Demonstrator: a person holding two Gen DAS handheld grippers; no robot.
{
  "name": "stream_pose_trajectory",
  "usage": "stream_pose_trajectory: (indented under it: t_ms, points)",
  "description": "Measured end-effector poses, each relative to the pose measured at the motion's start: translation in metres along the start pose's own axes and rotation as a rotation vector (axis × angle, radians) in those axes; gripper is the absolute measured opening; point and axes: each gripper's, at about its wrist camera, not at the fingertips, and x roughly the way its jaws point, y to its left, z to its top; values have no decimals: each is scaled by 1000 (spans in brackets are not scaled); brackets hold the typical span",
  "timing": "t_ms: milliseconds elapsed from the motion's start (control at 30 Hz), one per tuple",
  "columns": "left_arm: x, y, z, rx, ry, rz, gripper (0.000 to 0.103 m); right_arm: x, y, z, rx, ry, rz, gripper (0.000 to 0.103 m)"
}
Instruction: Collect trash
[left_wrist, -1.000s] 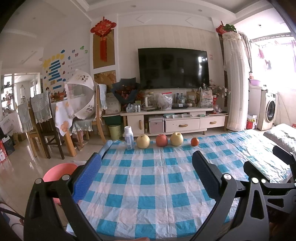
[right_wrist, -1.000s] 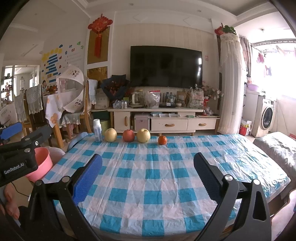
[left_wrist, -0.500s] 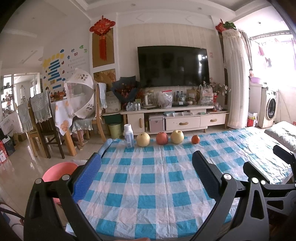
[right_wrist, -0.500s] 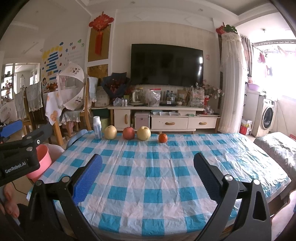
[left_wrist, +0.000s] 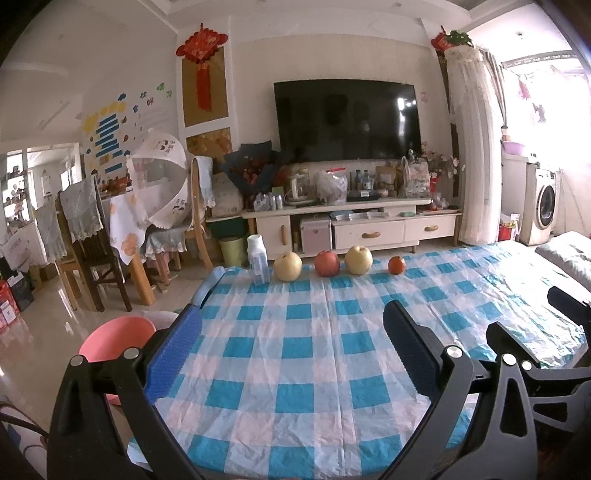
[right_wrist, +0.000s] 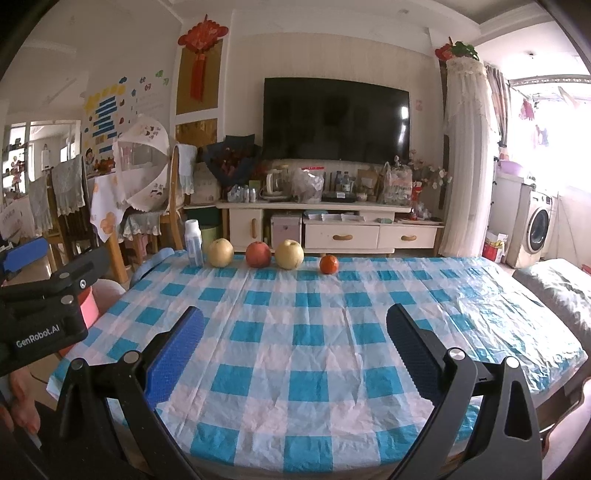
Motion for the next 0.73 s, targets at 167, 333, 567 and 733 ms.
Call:
stream_pose_trajectory:
  t_ms: [167, 333, 567, 733]
  points:
    - [22, -2, -8, 9, 38, 15, 99, 26, 1, -7, 3, 38, 9, 98]
    - [49, -6, -16, 16, 83, 8, 99, 53, 0, -15, -2, 87, 19, 98]
    - [112, -16, -37, 29, 205, 9, 99, 115, -14, -21, 70, 221, 46, 98]
    - [169, -27, -51, 11, 318, -15, 99, 187, -33, -28, 143, 358, 23, 98]
